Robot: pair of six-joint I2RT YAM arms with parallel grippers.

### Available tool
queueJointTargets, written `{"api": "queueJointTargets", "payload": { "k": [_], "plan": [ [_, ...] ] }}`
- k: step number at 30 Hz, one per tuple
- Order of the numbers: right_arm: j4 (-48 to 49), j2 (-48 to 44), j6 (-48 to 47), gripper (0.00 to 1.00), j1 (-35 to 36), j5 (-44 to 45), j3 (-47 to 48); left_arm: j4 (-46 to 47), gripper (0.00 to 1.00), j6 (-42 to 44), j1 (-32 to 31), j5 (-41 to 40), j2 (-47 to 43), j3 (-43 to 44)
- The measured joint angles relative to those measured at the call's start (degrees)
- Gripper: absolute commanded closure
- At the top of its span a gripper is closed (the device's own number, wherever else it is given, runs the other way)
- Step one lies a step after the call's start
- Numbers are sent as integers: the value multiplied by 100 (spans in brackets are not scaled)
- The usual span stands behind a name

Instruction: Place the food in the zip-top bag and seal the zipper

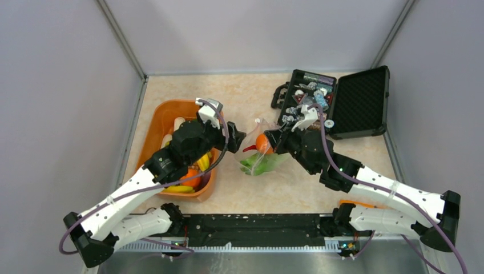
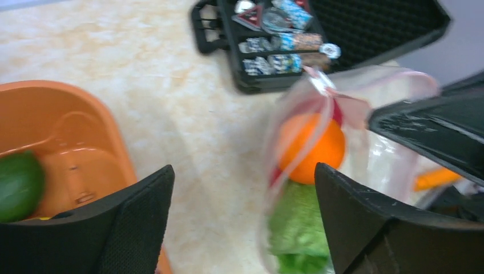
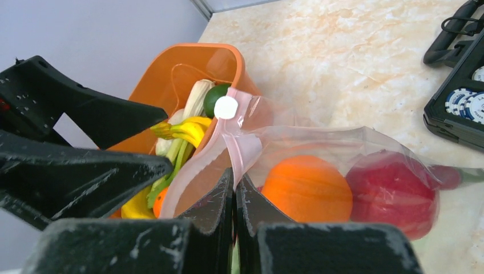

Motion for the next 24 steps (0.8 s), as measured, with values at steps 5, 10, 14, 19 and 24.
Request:
{"api": "queueJointTargets", "payload": {
  "k": [5,10,14,19,24],
  "plan": [
    [-9,-2,15,100,0,-4,-2,-177,1,57,402,-715,37,-26],
    [-7,-2,15,100,-4,-33,-4,-374,1,-15,1729,-575,339,-57],
    [-7,-4,13,100,-4,-52,-11,-409,1,33,2483,-310,535,-66],
    [-4,-33,7,100,-7,-90,-37,-647,1,282,3023,50,1309,203],
    [-24,-55,-28,100,-9,-133,-37,-807,3,511,3556,251,2260,529]
  ]
}}
